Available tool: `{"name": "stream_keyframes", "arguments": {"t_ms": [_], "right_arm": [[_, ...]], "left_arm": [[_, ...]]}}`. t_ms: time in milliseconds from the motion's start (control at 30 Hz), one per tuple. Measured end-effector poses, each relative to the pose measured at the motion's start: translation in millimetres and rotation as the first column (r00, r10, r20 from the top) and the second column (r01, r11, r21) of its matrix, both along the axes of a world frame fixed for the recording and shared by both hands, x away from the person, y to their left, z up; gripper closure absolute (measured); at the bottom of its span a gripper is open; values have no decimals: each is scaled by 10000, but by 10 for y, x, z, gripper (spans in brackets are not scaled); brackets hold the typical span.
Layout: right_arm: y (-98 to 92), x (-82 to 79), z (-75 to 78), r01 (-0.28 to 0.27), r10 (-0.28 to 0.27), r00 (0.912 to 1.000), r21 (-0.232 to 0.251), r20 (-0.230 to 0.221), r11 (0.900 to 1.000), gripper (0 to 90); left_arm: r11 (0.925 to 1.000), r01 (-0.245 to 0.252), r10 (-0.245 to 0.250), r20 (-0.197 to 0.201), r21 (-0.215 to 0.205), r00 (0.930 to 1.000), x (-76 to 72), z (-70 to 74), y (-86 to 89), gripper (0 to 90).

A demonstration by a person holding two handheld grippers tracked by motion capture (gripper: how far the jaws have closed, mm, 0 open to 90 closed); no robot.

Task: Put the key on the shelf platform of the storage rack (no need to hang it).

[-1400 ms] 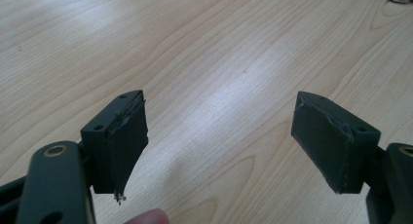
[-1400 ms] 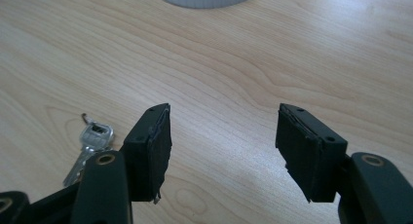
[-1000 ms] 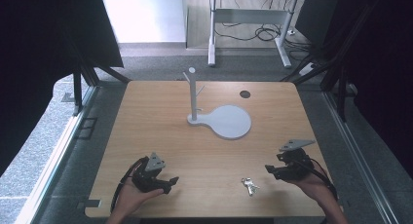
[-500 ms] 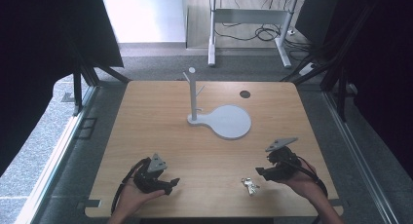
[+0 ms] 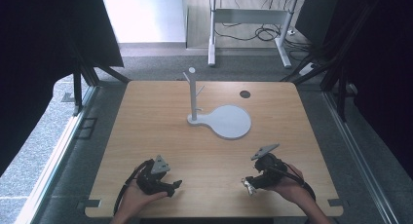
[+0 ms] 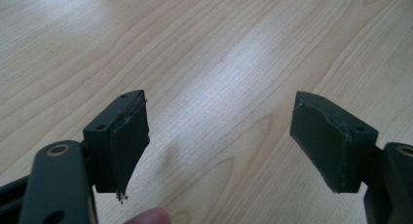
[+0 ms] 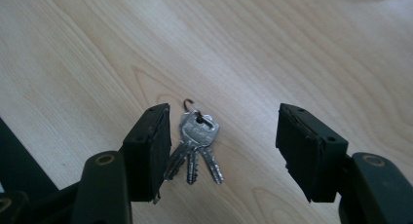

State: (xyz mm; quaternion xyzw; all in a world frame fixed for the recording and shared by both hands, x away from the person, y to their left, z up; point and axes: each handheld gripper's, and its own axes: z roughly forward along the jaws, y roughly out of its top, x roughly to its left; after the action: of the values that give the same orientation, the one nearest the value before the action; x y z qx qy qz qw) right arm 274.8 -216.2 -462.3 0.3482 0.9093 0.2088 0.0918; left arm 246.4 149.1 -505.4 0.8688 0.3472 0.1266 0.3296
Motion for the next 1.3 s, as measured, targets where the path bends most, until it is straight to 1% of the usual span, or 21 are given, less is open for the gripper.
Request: {"name": "stream_keyframes", "arguments": {"t_ms": [200,267,433,600,733,867,1000,1167,1233,1300], "right_arm": [[84,-26,-159,-80,63,9992,-409,-405,9991,382],[109,-23,-209,-84,59,9990,-580,-444,9983,379],[158,-18,-281,-147,96,9982,-850,-599,9963,377],[197,-16,-335,-206,136,9975,-1004,-698,9947,379],[207,3,-377,-225,146,9974,-1117,-707,9935,398],[208,19,-413,-133,36,9969,-1243,-785,9922,416],[206,32,-414,-120,20,9962,-1150,-866,9933,462],[211,49,-408,-77,-41,9931,-998,-1176,9950,529],[213,55,-407,-144,27,9932,-998,-1164,9949,545],[220,65,-405,-103,-16,9930,-996,-1178,9950,561]], "left_arm": [[10000,11,-11,-19,13,10000,4,-8,-1,222],[10000,9,-9,-13,3,10000,3,-9,-1,221],[10000,-9,9,-10,-37,10000,5,-2,10,222],[10000,-46,46,31,-55,10000,1,8,20,221],[10000,-46,46,37,-64,10000,2,13,27,221],[10000,-47,48,35,-52,10000,4,12,30,221],[10000,-55,55,39,-48,10000,5,11,30,221],[10000,-36,37,60,-63,10000,1,14,25,221],[10000,-52,52,53,-45,10000,1,12,25,221],[10000,-53,53,44,-40,10000,1,10,23,221]]}}
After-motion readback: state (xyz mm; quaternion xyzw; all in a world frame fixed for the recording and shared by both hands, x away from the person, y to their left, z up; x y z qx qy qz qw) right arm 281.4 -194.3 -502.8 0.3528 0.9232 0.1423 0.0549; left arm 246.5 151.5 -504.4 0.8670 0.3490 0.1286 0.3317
